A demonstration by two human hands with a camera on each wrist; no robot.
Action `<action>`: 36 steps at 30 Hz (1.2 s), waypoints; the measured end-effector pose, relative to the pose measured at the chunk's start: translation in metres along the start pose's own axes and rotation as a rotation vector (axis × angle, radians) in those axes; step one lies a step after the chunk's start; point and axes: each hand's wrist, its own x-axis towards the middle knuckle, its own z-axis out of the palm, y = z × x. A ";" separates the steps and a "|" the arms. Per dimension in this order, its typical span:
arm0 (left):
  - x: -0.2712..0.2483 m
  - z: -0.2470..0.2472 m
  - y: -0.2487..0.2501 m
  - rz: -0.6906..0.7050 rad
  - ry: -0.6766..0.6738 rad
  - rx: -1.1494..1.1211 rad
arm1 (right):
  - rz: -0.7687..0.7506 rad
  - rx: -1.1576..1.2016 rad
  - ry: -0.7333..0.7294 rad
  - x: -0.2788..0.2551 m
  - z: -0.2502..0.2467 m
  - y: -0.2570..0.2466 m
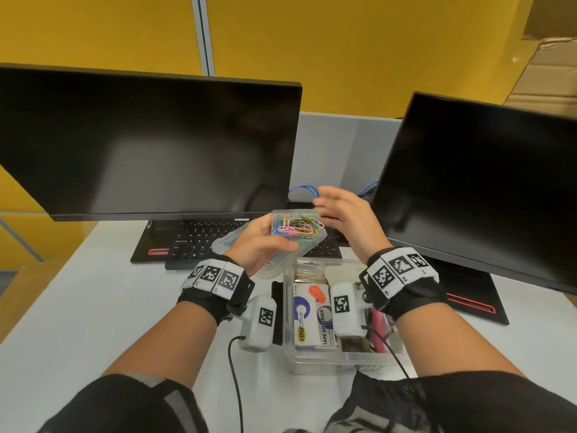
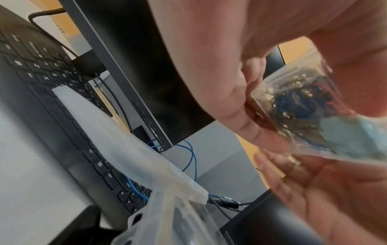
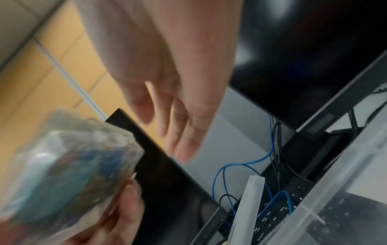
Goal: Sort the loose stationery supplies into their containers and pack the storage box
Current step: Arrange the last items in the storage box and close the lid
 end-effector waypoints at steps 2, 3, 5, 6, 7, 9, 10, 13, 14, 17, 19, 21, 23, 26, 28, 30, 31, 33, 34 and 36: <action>-0.001 0.001 0.004 -0.028 -0.046 0.028 | 0.123 -0.070 -0.070 0.002 -0.004 0.003; -0.002 0.002 0.006 -0.051 -0.074 0.048 | 0.157 -0.096 -0.160 0.001 -0.005 0.004; -0.002 0.005 0.009 -0.086 -0.119 0.070 | 0.171 -0.097 -0.293 -0.002 -0.007 0.003; -0.002 0.007 0.011 -0.094 -0.136 0.074 | 0.163 -0.096 -0.314 -0.002 -0.008 0.001; -0.002 0.008 0.012 -0.105 -0.153 0.075 | 0.151 -0.108 -0.318 -0.003 -0.009 -0.001; -0.001 0.013 0.013 -0.123 -0.187 0.085 | 0.131 -0.168 -0.307 -0.004 -0.014 -0.004; -0.001 0.016 0.013 -0.128 -0.199 0.091 | 0.125 -0.200 -0.300 -0.004 -0.016 -0.005; 0.004 0.025 0.011 -0.147 -0.222 0.107 | 0.104 -0.251 -0.261 -0.006 -0.023 -0.007; 0.005 0.027 0.009 -0.147 -0.223 0.111 | 0.097 -0.246 -0.234 -0.007 -0.025 -0.008; 0.010 0.031 0.002 -0.152 -0.194 0.110 | 0.063 -0.242 -0.095 -0.009 -0.036 -0.008; 0.011 0.032 -0.003 -0.136 -0.133 0.115 | 0.035 -0.256 0.021 -0.011 -0.045 -0.006; 0.012 0.031 -0.007 -0.112 -0.057 0.118 | 0.010 -0.251 0.116 -0.014 -0.054 -0.005; 0.014 0.031 -0.011 -0.090 0.009 0.141 | -0.002 -0.206 0.155 -0.019 -0.061 -0.004; 0.017 0.034 -0.015 -0.082 0.069 0.151 | -0.010 -0.139 0.142 -0.025 -0.066 -0.004; 0.021 0.036 -0.017 -0.086 0.087 0.151 | -0.015 -0.159 0.102 -0.028 -0.066 -0.003; 0.024 0.039 -0.018 -0.089 0.083 0.157 | -0.017 -0.190 0.048 -0.031 -0.064 -0.002; 0.026 0.041 -0.019 -0.091 0.075 0.160 | -0.017 -0.197 0.018 -0.032 -0.063 -0.001; 0.028 0.042 -0.020 -0.101 0.067 0.152 | -0.022 -0.195 -0.023 -0.033 -0.059 0.000; 0.028 0.042 -0.020 -0.101 0.064 0.143 | -0.029 -0.187 -0.025 -0.032 -0.058 0.000; 0.029 0.041 -0.021 -0.101 0.052 0.130 | -0.051 -0.177 0.007 -0.031 -0.056 -0.002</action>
